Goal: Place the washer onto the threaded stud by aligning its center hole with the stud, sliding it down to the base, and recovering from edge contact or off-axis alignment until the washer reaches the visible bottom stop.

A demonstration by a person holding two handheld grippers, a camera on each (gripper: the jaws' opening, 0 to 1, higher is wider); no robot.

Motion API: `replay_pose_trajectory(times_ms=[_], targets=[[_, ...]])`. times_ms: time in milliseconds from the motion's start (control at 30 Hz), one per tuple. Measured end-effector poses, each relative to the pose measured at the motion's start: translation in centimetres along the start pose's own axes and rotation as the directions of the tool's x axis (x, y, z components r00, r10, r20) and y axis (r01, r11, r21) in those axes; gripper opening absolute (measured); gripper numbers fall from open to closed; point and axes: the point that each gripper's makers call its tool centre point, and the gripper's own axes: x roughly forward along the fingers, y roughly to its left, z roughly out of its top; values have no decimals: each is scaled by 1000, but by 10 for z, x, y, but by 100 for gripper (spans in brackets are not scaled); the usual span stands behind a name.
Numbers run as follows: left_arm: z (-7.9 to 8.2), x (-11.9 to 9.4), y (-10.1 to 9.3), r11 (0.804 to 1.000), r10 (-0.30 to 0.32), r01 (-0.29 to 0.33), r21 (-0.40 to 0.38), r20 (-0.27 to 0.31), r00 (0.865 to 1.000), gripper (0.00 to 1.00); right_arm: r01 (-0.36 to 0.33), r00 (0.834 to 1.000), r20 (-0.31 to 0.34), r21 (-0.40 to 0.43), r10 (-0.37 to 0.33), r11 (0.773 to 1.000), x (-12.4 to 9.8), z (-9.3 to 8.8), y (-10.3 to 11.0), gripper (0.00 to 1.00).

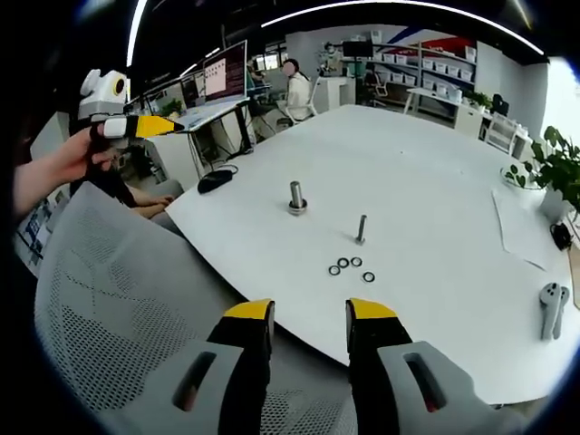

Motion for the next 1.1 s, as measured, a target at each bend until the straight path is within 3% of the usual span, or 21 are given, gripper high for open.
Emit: replay_pose_trajectory(times_ms=[233, 400, 600, 833, 1100], targets=[[0, -18, 11, 997, 54, -57, 46, 71, 996, 25, 12, 1000, 10, 31, -12, 999, -1, 1, -2, 34], [-4, -23, 13, 996, 57, -63, 57, 104, 993, 26, 16, 1000, -8, 25, -16, 1000, -2, -1, -2, 35], [-14, -23, 8, 993, 39, -49, 110, 96, 995, 26, 23, 1000, -17, 30, -23, 999, -2, -3, -4, 35], [-10, -25, 11, 991, 44, -62, 118, 150, 988, 26, 37, 999, -24, 39, -36, 999, -3, -5, -7, 35], [-21, -14, 2, 992, 2, -16, 129, 109, 994, 26, 44, 999, -27, 46, -42, 998, -4, -5, -7, 34]])
